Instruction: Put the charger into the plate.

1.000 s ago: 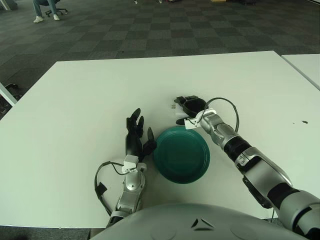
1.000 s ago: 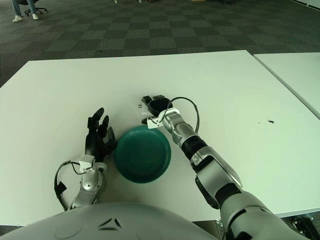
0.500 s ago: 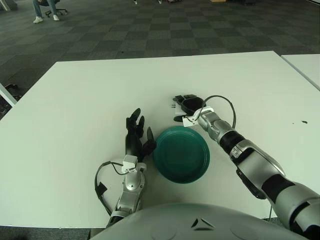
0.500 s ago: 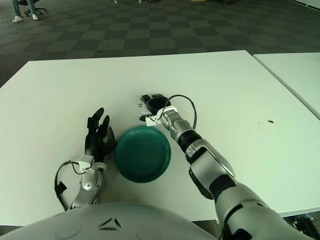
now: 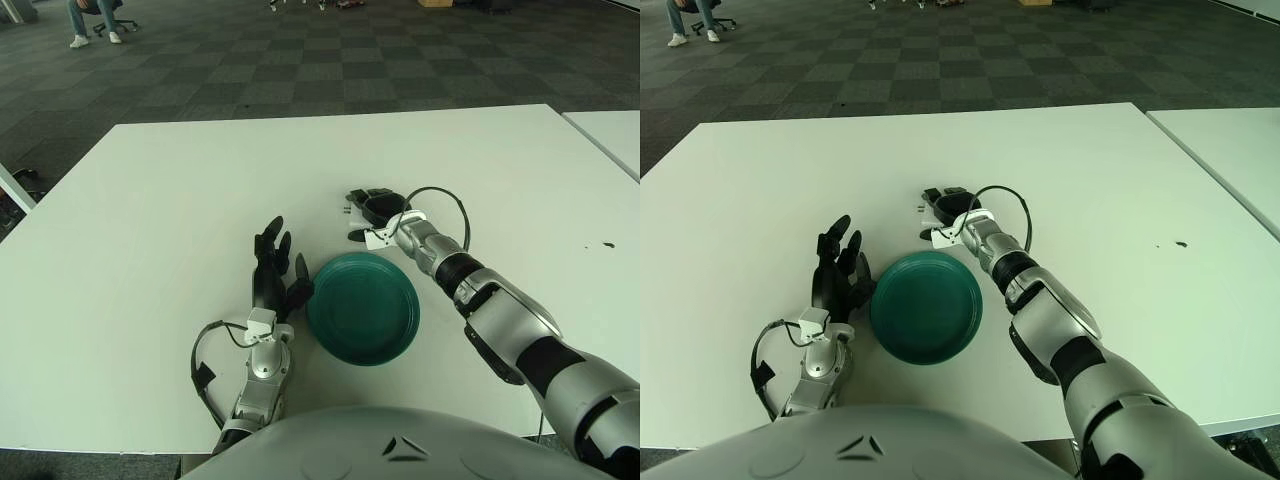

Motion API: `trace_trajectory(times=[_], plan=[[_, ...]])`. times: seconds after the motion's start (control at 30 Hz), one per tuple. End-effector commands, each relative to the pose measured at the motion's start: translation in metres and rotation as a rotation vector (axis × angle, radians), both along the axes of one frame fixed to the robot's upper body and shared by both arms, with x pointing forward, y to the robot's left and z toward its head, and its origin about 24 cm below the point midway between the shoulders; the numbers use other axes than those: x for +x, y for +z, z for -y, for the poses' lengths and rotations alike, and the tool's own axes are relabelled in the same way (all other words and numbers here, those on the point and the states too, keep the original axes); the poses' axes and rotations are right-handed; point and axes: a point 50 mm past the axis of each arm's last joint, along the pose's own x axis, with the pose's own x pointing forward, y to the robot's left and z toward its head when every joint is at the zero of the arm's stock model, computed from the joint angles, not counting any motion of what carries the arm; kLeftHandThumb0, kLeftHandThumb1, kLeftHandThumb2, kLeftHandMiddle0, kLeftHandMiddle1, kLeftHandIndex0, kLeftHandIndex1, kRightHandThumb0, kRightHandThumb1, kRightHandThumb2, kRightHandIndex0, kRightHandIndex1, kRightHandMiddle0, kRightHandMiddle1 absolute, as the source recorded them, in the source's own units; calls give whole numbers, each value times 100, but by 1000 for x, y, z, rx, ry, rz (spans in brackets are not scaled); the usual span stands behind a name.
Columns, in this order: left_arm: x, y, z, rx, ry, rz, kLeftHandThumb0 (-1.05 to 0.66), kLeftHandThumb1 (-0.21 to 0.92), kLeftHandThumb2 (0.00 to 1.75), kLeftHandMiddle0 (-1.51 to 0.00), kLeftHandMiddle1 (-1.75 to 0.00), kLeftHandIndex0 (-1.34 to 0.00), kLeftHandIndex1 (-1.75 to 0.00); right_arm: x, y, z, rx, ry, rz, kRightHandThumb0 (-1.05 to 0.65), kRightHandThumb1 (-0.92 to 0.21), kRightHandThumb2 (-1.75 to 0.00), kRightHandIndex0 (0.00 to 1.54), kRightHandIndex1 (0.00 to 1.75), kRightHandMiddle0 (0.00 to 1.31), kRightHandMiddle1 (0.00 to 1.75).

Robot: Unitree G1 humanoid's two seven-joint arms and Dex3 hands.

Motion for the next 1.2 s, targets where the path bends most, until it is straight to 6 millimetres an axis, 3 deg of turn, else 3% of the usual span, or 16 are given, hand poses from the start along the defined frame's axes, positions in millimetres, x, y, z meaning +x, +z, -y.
trace_trajectory(times=[0.0, 0.1, 0.2, 0.3, 0.43, 0.8, 1.17], plan=[[-26, -37, 16, -21, 1, -208, -91, 92, 95, -39, 0, 0, -77, -20, -37, 27, -93, -59, -231, -63, -92, -61, 53, 51, 20, 113], [-25, -37, 16, -21, 4, -203, -90, 92, 95, -39, 0, 0, -77, -20, -37, 31, -141, -48, -244, -45, -92, -52, 39, 111, 23, 152], [-25, -36, 16, -13, 9, -194, -90, 92, 95, -38, 0, 0, -77, -19, -38, 37, -197, -50, -244, -39, -90, -54, 29, 150, 23, 166], [-24, -35, 17, -7, 12, -188, -91, 92, 95, -37, 0, 0, -75, -20, -42, 48, -241, -68, -247, -37, -87, -59, 27, 166, 24, 172], [-24, -34, 17, 3, 14, -189, -92, 92, 95, -36, 0, 0, -73, -27, -52, 59, -278, -100, -250, -37, -83, -64, 34, 172, 26, 174], [-25, -36, 18, -1, 20, -190, -93, 92, 95, -35, 0, 0, -70, -41, -66, 46, -236, -99, -193, -39, -71, -80, 53, 175, 33, 175], [-25, -35, 17, -7, 24, -192, -93, 92, 96, -36, -1, 0, -72, -35, -58, 45, -243, -111, -94, -39, -68, -84, 63, 175, 35, 175]])
